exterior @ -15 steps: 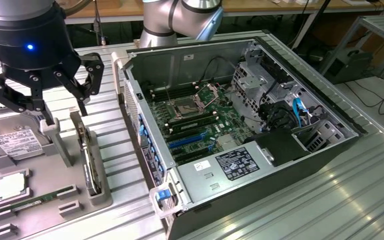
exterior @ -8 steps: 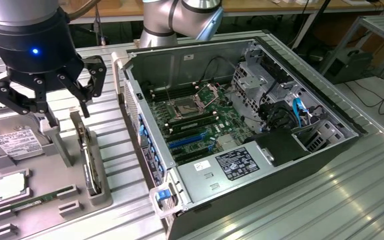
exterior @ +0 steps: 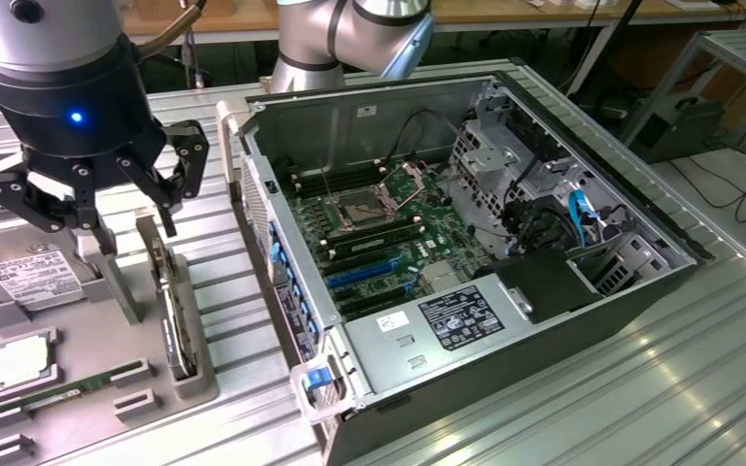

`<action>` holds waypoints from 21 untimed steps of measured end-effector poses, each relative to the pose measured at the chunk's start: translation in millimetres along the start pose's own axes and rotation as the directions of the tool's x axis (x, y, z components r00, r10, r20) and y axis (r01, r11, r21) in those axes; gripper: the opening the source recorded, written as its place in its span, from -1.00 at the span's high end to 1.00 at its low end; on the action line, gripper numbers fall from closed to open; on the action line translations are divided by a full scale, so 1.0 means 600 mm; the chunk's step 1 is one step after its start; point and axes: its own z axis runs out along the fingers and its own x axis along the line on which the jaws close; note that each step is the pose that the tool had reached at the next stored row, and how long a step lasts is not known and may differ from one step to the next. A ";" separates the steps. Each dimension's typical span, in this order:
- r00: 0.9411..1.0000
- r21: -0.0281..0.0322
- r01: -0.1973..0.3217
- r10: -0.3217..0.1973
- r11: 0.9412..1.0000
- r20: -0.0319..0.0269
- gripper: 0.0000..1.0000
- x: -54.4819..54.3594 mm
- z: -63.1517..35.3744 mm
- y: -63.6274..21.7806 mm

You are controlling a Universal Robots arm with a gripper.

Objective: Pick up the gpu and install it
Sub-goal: 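Pick up the gpu and move the gpu toward the slot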

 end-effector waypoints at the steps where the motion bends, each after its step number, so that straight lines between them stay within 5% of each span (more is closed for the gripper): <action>1: 1.000 0.000 0.000 0.000 1.000 0.000 -0.08 0.000 0.003 0.000; 11: 1.000 0.000 0.000 0.000 1.000 0.000 -0.08 0.001 0.031 -0.001; 21: 1.000 0.000 -0.001 0.001 1.000 0.000 -0.08 0.001 0.040 -0.002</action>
